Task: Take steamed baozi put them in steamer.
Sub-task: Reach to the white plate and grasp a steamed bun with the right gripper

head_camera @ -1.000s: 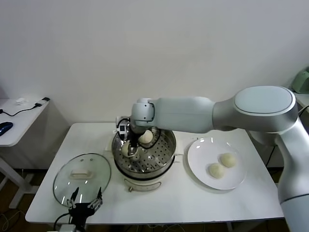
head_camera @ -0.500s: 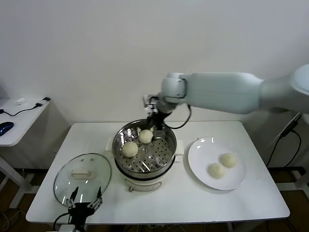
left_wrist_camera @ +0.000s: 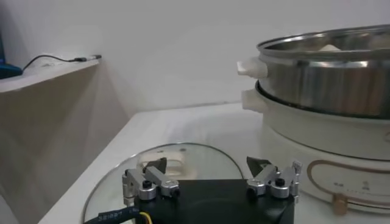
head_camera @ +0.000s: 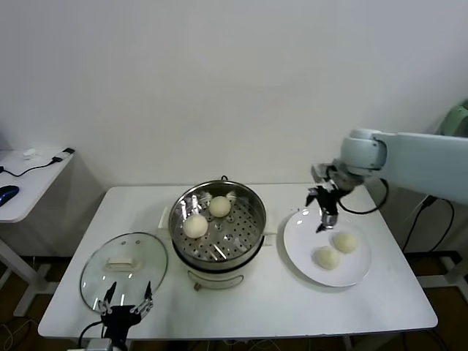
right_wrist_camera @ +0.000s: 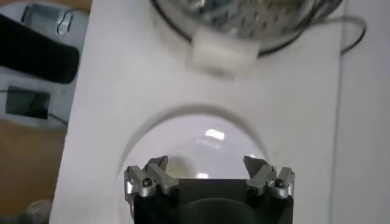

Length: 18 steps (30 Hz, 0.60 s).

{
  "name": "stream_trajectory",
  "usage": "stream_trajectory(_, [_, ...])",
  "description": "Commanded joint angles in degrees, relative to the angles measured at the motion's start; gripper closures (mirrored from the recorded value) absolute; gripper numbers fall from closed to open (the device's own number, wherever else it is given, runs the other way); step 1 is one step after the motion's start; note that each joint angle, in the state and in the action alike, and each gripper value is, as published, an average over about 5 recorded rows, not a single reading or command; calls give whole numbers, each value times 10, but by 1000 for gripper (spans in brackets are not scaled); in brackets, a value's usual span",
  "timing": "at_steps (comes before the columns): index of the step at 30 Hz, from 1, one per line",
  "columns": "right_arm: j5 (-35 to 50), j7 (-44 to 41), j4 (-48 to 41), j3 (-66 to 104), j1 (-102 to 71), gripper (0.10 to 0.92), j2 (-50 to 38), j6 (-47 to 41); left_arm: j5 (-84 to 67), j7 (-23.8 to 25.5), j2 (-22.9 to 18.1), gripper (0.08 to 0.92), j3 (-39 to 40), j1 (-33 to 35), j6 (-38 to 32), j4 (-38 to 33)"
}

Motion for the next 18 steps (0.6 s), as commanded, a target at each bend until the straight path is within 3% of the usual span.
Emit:
stream_trajectory(1, [-83, -4, -23, 48, -120, 203, -73, 5, 1, 0, -1, 177, -1, 2, 0, 0])
stream_trajectory(18, [-111, 29, -94, 130, -244, 203, -27, -21, 0, -1, 1, 177, -2, 2, -1, 11])
